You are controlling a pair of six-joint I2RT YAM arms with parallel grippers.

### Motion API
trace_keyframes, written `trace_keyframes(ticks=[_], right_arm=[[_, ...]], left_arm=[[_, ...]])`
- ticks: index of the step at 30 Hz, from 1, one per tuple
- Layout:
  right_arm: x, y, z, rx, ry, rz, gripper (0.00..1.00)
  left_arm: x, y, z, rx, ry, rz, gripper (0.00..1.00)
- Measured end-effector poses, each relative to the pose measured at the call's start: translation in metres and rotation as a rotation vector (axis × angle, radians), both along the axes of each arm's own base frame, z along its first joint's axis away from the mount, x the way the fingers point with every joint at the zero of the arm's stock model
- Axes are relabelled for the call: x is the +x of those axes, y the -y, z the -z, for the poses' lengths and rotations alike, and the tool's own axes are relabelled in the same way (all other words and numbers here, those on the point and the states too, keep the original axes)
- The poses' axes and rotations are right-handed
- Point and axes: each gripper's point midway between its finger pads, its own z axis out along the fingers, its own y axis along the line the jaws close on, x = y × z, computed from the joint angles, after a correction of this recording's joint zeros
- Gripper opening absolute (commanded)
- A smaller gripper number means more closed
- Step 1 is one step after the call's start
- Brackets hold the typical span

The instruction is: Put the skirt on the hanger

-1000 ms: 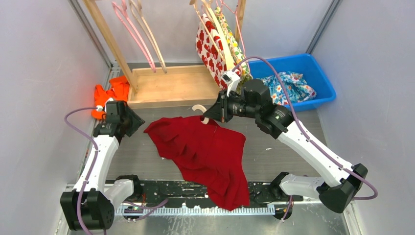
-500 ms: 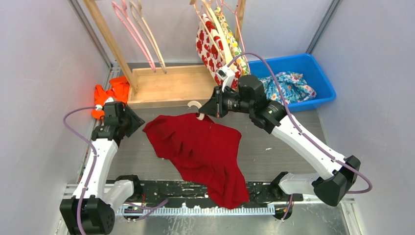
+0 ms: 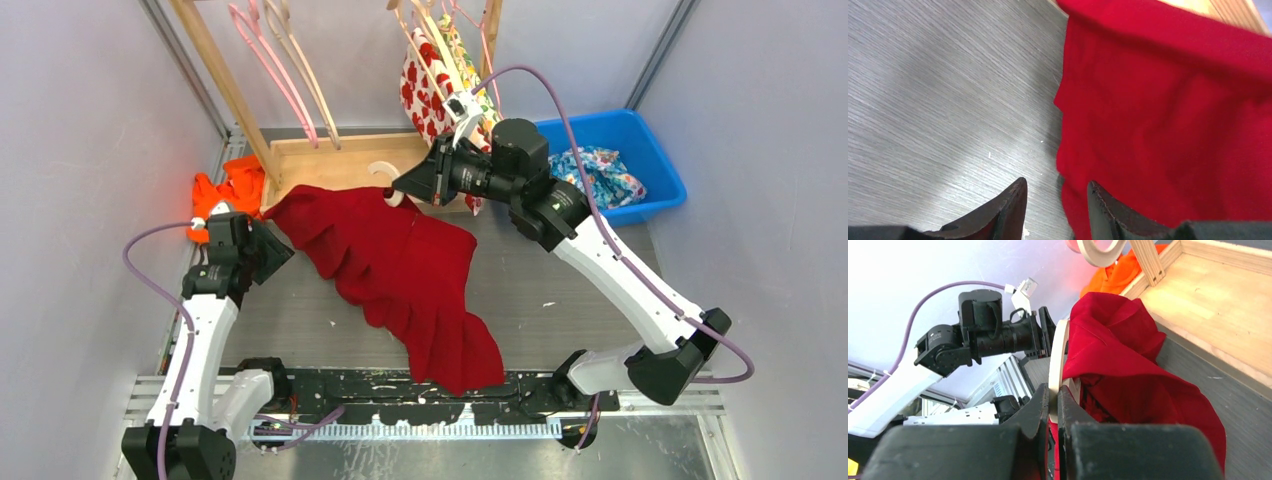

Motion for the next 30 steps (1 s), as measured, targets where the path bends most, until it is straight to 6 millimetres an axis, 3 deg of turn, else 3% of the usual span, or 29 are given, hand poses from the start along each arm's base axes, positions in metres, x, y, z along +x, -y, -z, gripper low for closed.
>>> trace_keyframes(ticks=[7, 16, 22, 26, 27, 29, 30], right_arm=[[0.002, -0.001, -0.014, 0.024, 0.015, 0.003, 0.01], [0.005, 0.003, -0.006, 0.001, 0.002, 0.016, 0.01], [0.011, 0.010, 0.015, -0.031, -0.028, 0.041, 0.01], [0.014, 0.019, 0.022, -0.048, -0.047, 0.065, 0.01], [0.016, 0.022, 0.023, -0.051, -0.051, 0.072, 0.01], [0.018, 0.026, 0.025, -0.057, -0.058, 0.086, 0.01], [0.020, 0.027, 0.026, -0.062, -0.063, 0.093, 0.01]], left_arm=[[-0.003, -0.001, -0.004, 0.019, -0.010, 0.018, 0.48], [-0.002, -0.001, -0.009, 0.032, 0.000, 0.034, 0.49], [-0.003, 0.000, -0.008, 0.029, -0.001, 0.042, 0.50], [-0.001, 0.004, -0.004, 0.014, 0.006, 0.056, 0.57], [-0.001, 0.005, -0.003, 0.009, 0.007, 0.060, 0.67], [0.001, 0.008, 0.000, -0.004, 0.011, 0.071, 0.78], [0.001, 0.010, 0.003, -0.016, 0.013, 0.077, 0.78]])
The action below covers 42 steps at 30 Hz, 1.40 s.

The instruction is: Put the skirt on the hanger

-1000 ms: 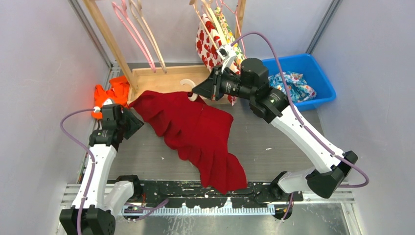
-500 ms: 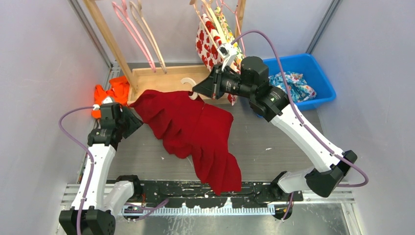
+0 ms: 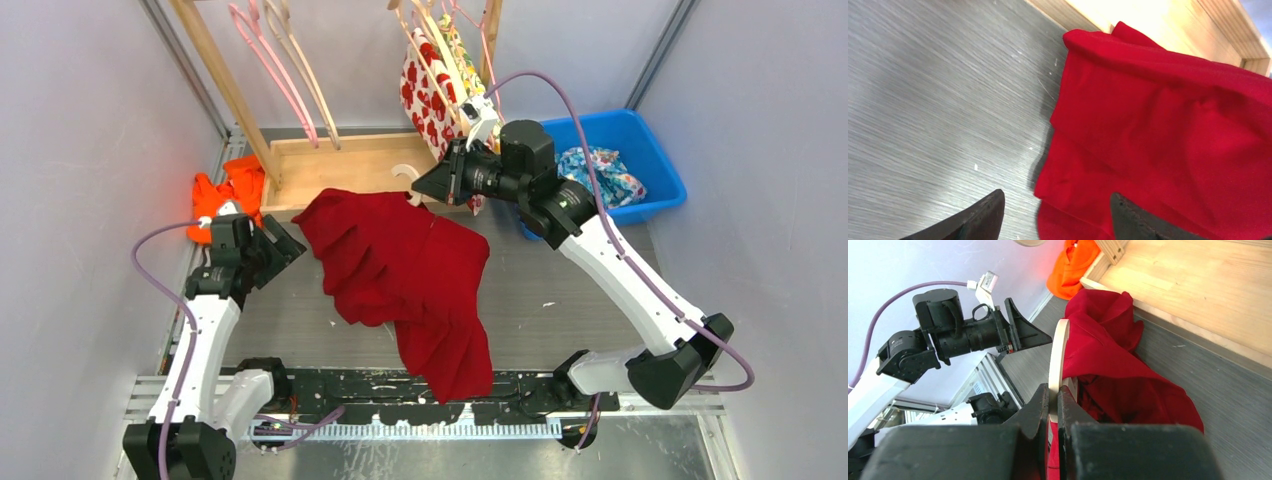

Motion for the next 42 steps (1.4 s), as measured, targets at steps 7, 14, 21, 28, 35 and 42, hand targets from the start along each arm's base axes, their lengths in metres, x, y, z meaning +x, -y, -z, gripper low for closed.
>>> trace_keyframes(ticks=[7, 14, 21, 28, 35, 42], right_arm=[[0.007, 0.004, 0.014, -0.040, -0.042, 0.036, 0.01], [0.028, -0.006, 0.033, -0.084, -0.092, 0.057, 0.01], [0.034, -0.006, 0.021, -0.092, -0.093, 0.077, 0.01], [0.030, -0.004, -0.002, -0.059, -0.051, 0.077, 0.01], [0.016, 0.008, -0.015, -0.046, -0.017, 0.080, 0.01], [-0.003, 0.028, -0.033, -0.049, 0.049, 0.097, 0.01]], left_arm=[[0.004, 0.010, 0.009, -0.044, 0.001, 0.039, 0.80], [0.010, 0.018, 0.003, -0.078, 0.034, 0.074, 0.84], [0.011, 0.023, -0.001, -0.101, 0.051, 0.086, 0.84], [0.009, 0.023, -0.005, -0.094, 0.070, 0.092, 0.85], [0.005, 0.022, -0.011, -0.076, 0.092, 0.106, 0.85], [-0.004, 0.022, -0.010, -0.067, 0.075, 0.116, 0.85]])
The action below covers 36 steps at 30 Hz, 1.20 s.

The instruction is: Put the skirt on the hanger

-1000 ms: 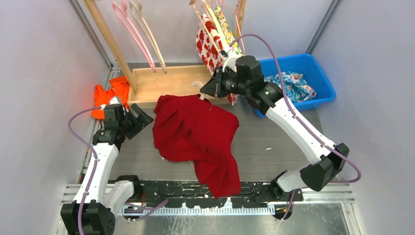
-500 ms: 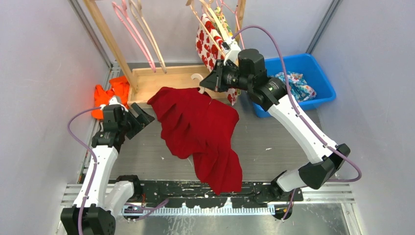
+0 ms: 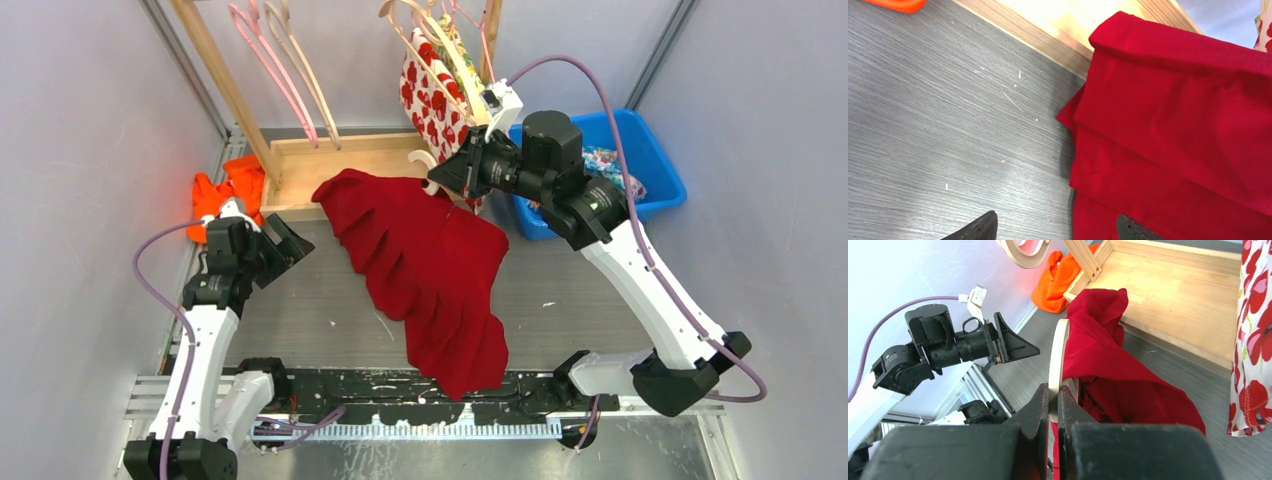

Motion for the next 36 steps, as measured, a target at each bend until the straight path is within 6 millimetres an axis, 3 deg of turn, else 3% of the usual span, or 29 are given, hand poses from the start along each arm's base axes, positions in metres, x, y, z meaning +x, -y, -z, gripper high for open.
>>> trace_keyframes(ticks=[5, 11, 16, 21, 26, 32, 36], right_arm=[[-0.003, 0.005, -0.008, 0.004, 0.031, 0.013, 0.01], [0.003, 0.003, -0.008, 0.024, 0.035, 0.027, 0.01], [0.019, -0.011, -0.008, 0.076, 0.016, 0.036, 0.01], [0.041, -0.030, 0.007, 0.119, -0.032, 0.048, 0.01], [0.060, -0.046, 0.020, 0.146, -0.070, 0.048, 0.01], [0.080, -0.064, 0.033, 0.158, -0.113, 0.047, 0.01], [0.085, -0.070, 0.029, 0.164, -0.111, 0.044, 0.01]], left_arm=[[0.000, 0.002, -0.017, -0.002, 0.022, 0.017, 0.85], [-0.005, 0.018, -0.040, -0.056, 0.046, 0.099, 0.87], [-0.020, 0.027, -0.073, -0.069, 0.098, 0.152, 0.87], [-0.042, 0.035, -0.103, -0.089, 0.186, 0.195, 0.92], [-0.062, 0.044, -0.114, -0.115, 0.228, 0.237, 0.93], [-0.063, 0.048, -0.108, -0.134, 0.188, 0.257, 0.93], [-0.062, 0.047, -0.104, -0.131, 0.170, 0.259, 0.93]])
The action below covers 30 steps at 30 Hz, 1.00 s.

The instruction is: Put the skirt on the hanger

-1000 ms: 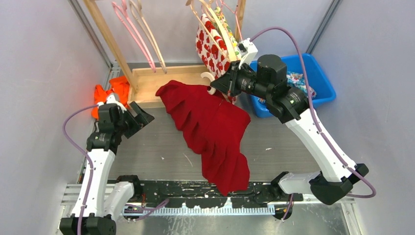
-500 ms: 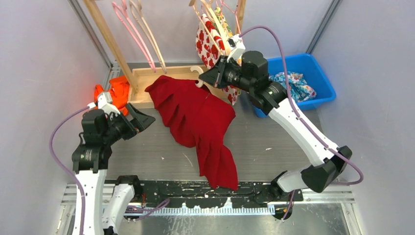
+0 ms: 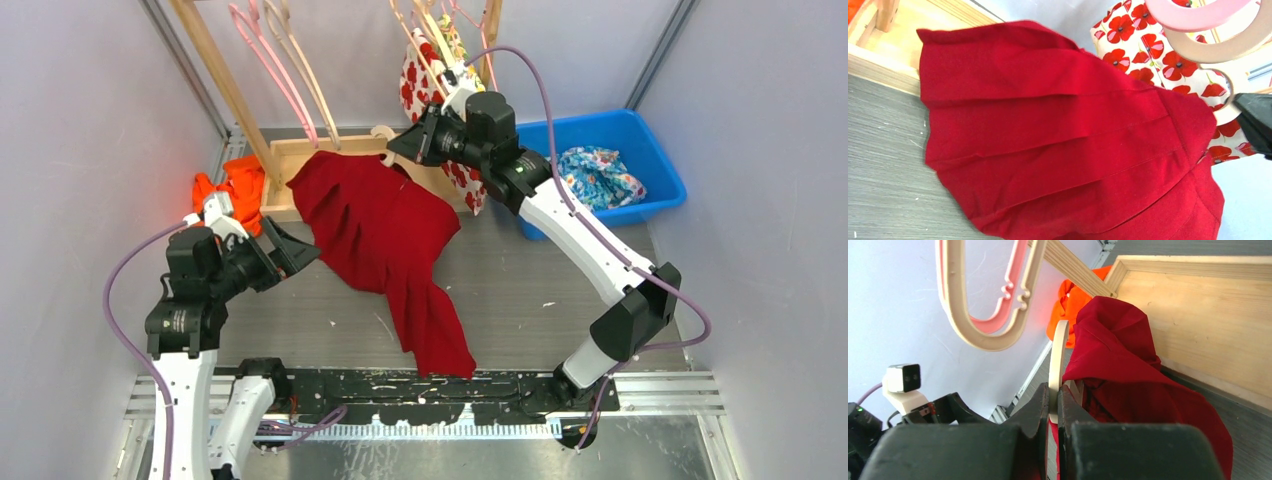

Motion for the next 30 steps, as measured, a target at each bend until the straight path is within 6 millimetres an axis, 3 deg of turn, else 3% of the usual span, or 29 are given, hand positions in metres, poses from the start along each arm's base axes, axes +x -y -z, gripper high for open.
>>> trace_keyframes(ticks=[5, 17, 30], right_arm=[[-0.002, -0.001, -0.019, 0.022, 0.036, -0.004, 0.01], [-0.015, 0.017, -0.039, -0.038, 0.102, 0.017, 0.01], [-0.024, 0.045, -0.125, -0.042, 0.304, 0.094, 0.01]], left_arm=[[0.001, -0.001, 0.004, 0.015, -0.009, 0.009, 0.93], [0.004, -0.002, 0.010, 0.031, -0.024, 0.015, 0.93], [0.004, -0.004, 0.011, 0.045, -0.021, 0.015, 0.93]])
